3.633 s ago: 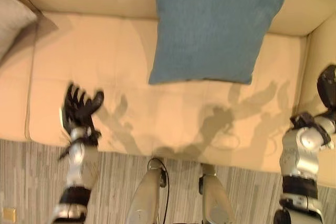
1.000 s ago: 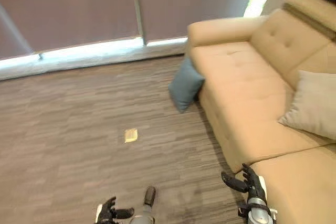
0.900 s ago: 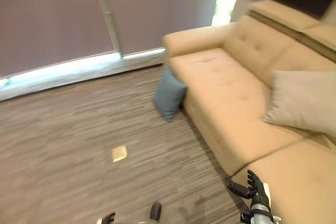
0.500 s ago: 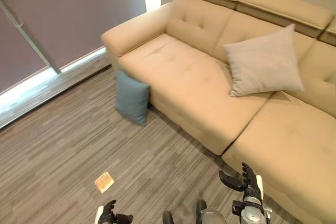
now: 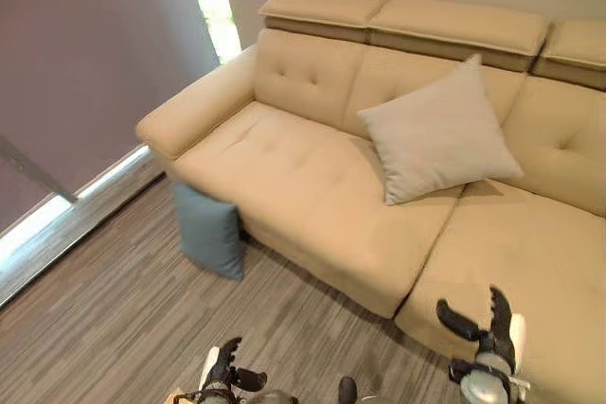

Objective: Pick up all the scattered cushions and arrange them neatly on the sofa.

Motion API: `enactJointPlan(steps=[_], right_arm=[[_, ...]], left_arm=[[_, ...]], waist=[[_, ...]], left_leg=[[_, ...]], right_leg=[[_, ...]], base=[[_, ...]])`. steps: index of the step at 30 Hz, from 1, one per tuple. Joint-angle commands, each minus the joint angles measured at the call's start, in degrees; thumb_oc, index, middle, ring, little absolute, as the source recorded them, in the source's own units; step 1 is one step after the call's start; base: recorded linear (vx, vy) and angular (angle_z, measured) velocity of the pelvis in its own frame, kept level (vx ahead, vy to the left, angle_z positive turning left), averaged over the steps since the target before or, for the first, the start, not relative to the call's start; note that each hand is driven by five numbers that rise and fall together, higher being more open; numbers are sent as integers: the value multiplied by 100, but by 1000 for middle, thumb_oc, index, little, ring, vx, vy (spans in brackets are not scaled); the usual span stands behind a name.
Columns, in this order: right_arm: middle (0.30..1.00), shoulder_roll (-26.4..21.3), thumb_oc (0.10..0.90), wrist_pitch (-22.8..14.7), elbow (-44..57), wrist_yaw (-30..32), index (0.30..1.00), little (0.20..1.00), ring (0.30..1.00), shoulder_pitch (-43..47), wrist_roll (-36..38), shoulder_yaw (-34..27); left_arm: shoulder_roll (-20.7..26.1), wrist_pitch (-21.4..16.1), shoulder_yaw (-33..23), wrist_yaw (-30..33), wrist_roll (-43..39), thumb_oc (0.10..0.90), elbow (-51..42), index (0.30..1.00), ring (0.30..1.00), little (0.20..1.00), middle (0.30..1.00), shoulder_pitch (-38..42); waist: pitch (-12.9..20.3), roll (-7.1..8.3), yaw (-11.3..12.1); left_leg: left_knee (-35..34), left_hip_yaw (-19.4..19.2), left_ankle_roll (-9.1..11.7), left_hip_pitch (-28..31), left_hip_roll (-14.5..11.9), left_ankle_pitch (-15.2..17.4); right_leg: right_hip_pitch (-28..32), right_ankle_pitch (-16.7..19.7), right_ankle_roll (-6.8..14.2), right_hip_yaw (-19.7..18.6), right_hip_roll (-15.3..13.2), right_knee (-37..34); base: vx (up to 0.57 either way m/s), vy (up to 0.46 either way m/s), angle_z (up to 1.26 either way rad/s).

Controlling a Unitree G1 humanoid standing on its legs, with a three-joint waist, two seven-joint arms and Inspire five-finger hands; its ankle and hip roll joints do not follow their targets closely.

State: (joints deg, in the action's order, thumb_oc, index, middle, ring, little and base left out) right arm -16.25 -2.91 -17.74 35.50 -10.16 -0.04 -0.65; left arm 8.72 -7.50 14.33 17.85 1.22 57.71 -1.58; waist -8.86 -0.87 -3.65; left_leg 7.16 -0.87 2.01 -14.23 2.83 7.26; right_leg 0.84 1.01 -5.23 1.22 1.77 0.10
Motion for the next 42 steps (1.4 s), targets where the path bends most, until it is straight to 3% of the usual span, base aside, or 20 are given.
enactJointPlan(steps=[1,3,6,10,11,12,13,16,18,22,27,31,33,34,36,38,39,42], right_arm=[[900,-326,800,-191,357,320,900,900,900,113,-347,27],[900,-305,800,-169,400,309,900,900,900,57,-455,84],[900,-306,800,-84,308,220,900,900,900,-32,-456,104],[900,-325,800,113,238,88,900,900,900,-42,-873,326],[900,-315,800,140,260,63,900,900,900,11,-1037,406],[900,-315,800,142,261,62,900,900,900,15,-1038,406],[900,-227,800,192,235,34,900,900,900,111,-983,490],[900,-207,800,215,319,-36,900,900,900,6,-1033,513],[900,-224,800,243,353,-35,900,900,900,-128,-1110,478],[900,-272,800,185,550,-46,900,900,900,-375,-1221,402],[900,-386,800,-24,762,-41,900,900,900,-322,-1115,204],[900,-642,800,-159,737,167,900,900,900,163,-1052,-95],[900,-850,800,-78,434,668,900,900,900,727,-1154,-390],[900,-923,800,-30,219,873,900,900,900,1028,-1121,-440],[900,-988,800,64,340,895,900,900,900,1296,-1180,-429],[900,-1208,800,206,596,732,900,900,900,1547,-1460,-502],[900,-1584,800,338,451,744,900,900,900,1843,-1662,-539],[900,-2066,800,334,71,681,900,900,900,2775,-1653,-156]], left_arm=[[65,-141,252,285,148,800,143,900,900,900,900,172],[27,-106,86,280,41,800,396,900,900,900,900,132],[-11,-110,-21,289,-69,800,540,900,900,900,900,83],[-35,-78,-109,256,63,800,747,900,900,900,900,-120],[-19,-44,-178,253,93,800,820,900,900,900,900,-192],[-21,-44,-181,253,93,800,821,900,900,900,900,-188],[34,34,-282,248,146,800,963,900,900,900,900,-252],[6,85,-369,220,260,800,1128,900,900,900,900,-339],[17,98,-293,242,419,800,1104,900,900,900,900,-321],[73,-55,-159,315,507,800,826,900,900,900,900,-221],[86,-243,-64,205,89,800,309,900,900,900,900,-109],[111,-369,89,166,-318,800,-366,900,900,900,900,86],[236,-399,329,203,-194,800,-816,900,900,900,900,183],[301,-403,431,191,-147,800,-976,900,900,900,900,252],[392,-437,423,180,-178,800,-1125,900,900,900,900,312],[416,-453,289,162,-247,800,-1180,900,900,900,900,418],[546,-518,284,192,-282,800,-1318,900,900,900,900,549],[754,-627,290,213,-581,800,-1530,900,900,900,900,848]], waist=[[-94,88,190],[34,-83,190],[179,-106,149],[270,-137,243],[191,-179,270],[207,-185,282],[143,-244,296],[71,-338,305],[41,-354,186],[121,-195,92],[178,-145,71],[20,-65,114],[45,-92,385],[20,-94,459],[77,-133,463],[197,-211,507],[292,-197,540],[248,-148,635]], left_leg=[[-448,440,-146,-168,93,-353],[-866,665,-175,316,10,-617],[-876,846,-240,550,85,-726],[-996,491,-433,964,38,-545],[-1002,323,-532,1209,-25,-405],[-999,310,-531,1180,-32,-415],[-1061,92,-559,1359,-155,-271],[-1103,-120,-518,1516,-334,-111],[-1082,-52,-474,1618,-339,-47],[-977,159,-362,1689,-275,116],[-610,347,-155,1551,-441,212],[442,441,46,825,-406,253],[-322,1031,-5,308,-229,56],[-410,1113,-6,54,-131,-44],[-807,1098,-33,241,-206,-23],[-1130,1117,-37,417,-259,-376],[-1186,1015,-24,486,-265,-472],[-1180,949,-98,580,-273,-579]], right_leg=[[592,-799,588,-268,-281,-43],[596,-896,605,-507,-156,99],[611,-942,658,-706,-203,221],[272,-988,861,-612,-445,1184],[-66,-822,965,-206,-719,1971],[-106,-812,965,-221,-712,1986],[-420,-591,1026,288,-1111,2195],[-656,-540,979,828,-1547,1735],[-829,-418,1024,714,-1466,1501],[-409,-517,1073,297,-1212,689],[-116,-636,910,390,-1006,406],[105,-834,724,662,-1078,383],[336,-1004,731,520,-1010,278],[418,-1006,739,510,-1002,188],[410,-1031,757,489,-980,169],[438,-940,828,416,-938,34],[446,-860,892,395,-968,-104],[386,-756,952,242,-982,-208]], base=[[468,63,-92],[363,146,-91],[285,152,-103],[249,162,-72],[105,63,-90],[161,36,-73],[89,-61,-74],[135,-120,-50],[178,-141,-24],[161,-219,58],[81,-228,31],[22,-112,61],[258,-15,53],[129,-13,20],[147,51,-19],[313,181,-21],[314,188,-20],[142,110,-46]])
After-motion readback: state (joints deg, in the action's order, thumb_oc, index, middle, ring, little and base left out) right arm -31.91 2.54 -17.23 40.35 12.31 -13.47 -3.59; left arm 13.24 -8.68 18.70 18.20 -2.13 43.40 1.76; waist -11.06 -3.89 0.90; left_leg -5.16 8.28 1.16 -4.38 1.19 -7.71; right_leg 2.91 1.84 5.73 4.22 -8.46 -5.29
